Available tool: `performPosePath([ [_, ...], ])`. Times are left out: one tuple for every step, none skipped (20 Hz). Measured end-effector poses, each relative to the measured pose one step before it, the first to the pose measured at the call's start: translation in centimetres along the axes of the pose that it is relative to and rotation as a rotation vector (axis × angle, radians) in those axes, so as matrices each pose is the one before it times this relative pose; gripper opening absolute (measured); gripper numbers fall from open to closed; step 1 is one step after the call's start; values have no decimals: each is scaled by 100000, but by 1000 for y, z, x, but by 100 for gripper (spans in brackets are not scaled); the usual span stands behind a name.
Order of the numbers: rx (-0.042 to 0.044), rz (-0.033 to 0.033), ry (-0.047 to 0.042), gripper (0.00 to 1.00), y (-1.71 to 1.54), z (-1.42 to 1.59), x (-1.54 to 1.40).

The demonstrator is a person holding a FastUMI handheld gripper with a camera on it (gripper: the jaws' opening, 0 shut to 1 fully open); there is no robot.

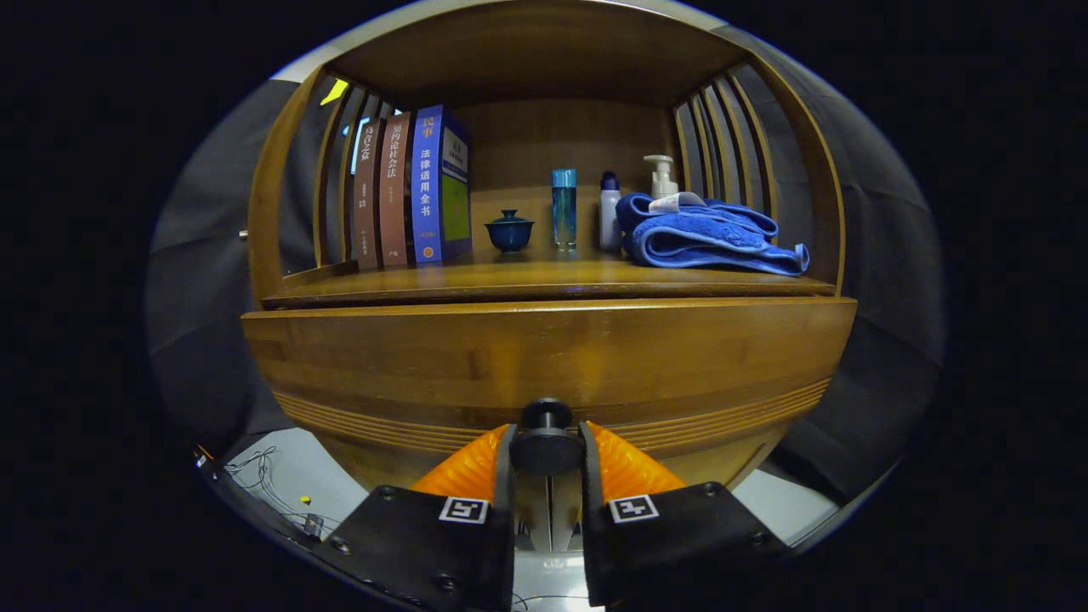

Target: Pull open the drawer, take out the items inside it, and place them on the countertop above the cabinet.

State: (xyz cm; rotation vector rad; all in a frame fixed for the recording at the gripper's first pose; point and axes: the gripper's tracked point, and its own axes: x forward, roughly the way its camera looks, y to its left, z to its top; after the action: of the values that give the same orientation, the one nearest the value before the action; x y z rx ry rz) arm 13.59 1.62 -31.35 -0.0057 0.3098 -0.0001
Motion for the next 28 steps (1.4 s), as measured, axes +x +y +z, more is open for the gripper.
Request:
performPosePath([
  [-383, 59, 209, 37, 43, -210, -720],
  [-271, -17, 92, 37, -69, -158, -793],
  [-194, -119, 411, 37, -87, -249, -752],
  [230, 171, 445, 37, 1, -192, -871],
  [-81, -5, 227, 37, -21, -154, -723],
  [28, -111, 258, 37, -19, -257, -773],
  [325, 55, 25, 37, -10, -172, -760],
  [-74, -89, 16, 37, -12, -213, -731],
  [-359, -73, 195, 37, -29, -159, -736],
  [-214, -155, -37, 37, -91, -158, -647],
  [4, 3, 268, 37, -6, -239, -562],
  [-117, -73, 60, 37, -20, -190, -581],
  [-87, -52, 206, 37, -55, -134, -550],
  [-238, 6, 186, 37, 10, -127, -565],
  [-17, -182, 24, 37, 38, -175, -417],
  [-67, -209, 167, 37, -48, -211, -581],
  [-116, 53, 225, 37, 41, -203, -507],
  [17, 162, 290, 37, 57, -175, -333],
  [-242, -171, 546, 37, -11, -308, -298],
  [-69, -156, 486, 37, -119, -303, -342],
  [259, 79, 779, 37, -54, -405, -377],
  [374, 204, -959, 37, 102, 186, -273],
  [-776, -149, 467, 37, 73, -256, -84],
  [-163, 191, -109, 37, -82, -9, -134],
  [294, 308, 150, 37, 179, -82, -100],
  [-34, 70, 41, 37, 53, -72, -8],
  [31, 33, 14, 37, 56, -90, 21],
  [-181, 352, 229, 38, -20, 103, 62],
])
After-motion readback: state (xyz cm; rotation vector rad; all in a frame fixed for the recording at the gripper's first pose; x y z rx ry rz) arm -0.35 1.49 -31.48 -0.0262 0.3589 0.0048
